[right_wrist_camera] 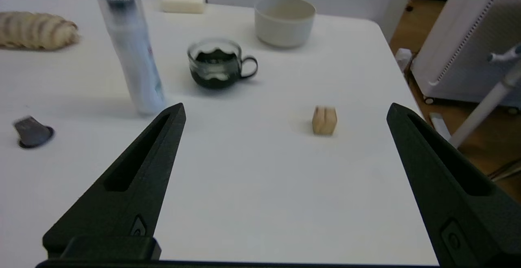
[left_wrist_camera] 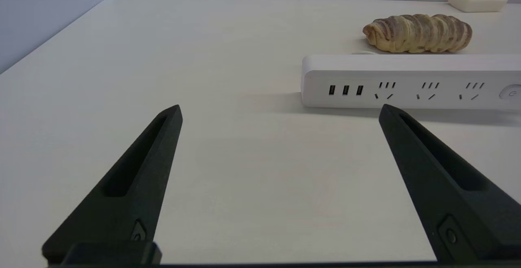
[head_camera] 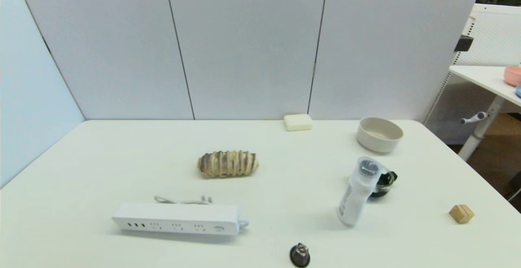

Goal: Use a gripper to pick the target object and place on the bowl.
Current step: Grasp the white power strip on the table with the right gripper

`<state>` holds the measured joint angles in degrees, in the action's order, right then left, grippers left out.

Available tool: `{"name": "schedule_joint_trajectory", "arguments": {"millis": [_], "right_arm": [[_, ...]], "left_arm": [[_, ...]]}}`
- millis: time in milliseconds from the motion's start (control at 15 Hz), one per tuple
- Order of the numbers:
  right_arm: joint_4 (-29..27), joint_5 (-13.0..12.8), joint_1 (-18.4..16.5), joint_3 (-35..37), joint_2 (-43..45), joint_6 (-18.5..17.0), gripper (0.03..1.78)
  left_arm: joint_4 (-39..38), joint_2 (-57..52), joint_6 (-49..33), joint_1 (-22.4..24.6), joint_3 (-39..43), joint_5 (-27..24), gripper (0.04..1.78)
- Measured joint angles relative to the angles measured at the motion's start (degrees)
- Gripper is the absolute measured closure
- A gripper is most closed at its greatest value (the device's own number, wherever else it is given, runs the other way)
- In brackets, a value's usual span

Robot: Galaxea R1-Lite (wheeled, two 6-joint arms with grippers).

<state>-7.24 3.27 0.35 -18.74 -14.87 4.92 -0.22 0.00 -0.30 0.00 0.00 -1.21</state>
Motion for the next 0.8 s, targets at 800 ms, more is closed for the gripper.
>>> {"name": "schedule_joint_trajectory", "arguments": {"millis": [800], "right_arm": [[0.4,6.8,13.5,-47.0,-60.3,4.2,0.10]], "left_arm": [[0.0,0.0,0.0,0.0,0.0,0.0,0.11]]}}
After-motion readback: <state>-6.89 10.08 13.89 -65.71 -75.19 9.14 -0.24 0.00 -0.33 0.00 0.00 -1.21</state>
